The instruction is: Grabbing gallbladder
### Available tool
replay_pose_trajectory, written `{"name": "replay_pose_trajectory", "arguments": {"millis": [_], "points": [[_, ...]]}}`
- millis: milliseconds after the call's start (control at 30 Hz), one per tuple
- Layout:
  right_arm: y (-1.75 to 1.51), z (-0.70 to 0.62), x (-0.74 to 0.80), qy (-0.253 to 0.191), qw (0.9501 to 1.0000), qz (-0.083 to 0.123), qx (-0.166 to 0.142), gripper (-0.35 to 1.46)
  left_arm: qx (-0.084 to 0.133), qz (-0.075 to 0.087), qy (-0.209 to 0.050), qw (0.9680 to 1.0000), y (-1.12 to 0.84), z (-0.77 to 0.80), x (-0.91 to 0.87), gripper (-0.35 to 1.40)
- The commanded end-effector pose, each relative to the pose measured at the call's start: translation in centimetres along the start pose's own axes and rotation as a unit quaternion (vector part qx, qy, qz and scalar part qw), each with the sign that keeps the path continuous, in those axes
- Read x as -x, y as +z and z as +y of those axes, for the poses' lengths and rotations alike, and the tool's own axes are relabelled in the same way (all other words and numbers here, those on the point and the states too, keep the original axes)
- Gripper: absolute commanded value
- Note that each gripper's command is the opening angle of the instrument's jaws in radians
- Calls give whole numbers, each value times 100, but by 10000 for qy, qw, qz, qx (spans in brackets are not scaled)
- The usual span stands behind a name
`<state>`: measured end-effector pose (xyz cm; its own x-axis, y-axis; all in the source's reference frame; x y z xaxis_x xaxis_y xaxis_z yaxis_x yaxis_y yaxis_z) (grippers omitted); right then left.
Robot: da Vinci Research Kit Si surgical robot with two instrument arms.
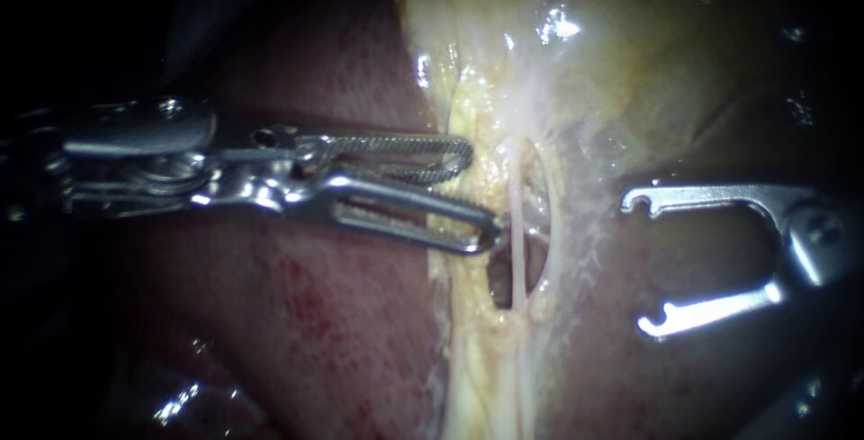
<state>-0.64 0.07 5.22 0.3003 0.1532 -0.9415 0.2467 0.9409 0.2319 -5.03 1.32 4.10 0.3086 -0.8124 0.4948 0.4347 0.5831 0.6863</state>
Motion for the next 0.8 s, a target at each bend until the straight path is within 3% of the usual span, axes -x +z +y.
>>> {"name": "replay_pose_trajectory", "arguments": {"millis": [33, 333, 800], "points": [[0, 0, 0, 1, 10000, -1, 1, 60, -6, -9, 5, 10000, -1, 1, -1, 37], [0, 0, 0, 1, 10000, -1, 2, 60, 55, 18, -36, 10000, -8, 3, -6, 29], [1, 0, 0, 30, 10000, -4, 5, 59, 183, 37, -73, 9998, -56, -6, -21, 30]]}}
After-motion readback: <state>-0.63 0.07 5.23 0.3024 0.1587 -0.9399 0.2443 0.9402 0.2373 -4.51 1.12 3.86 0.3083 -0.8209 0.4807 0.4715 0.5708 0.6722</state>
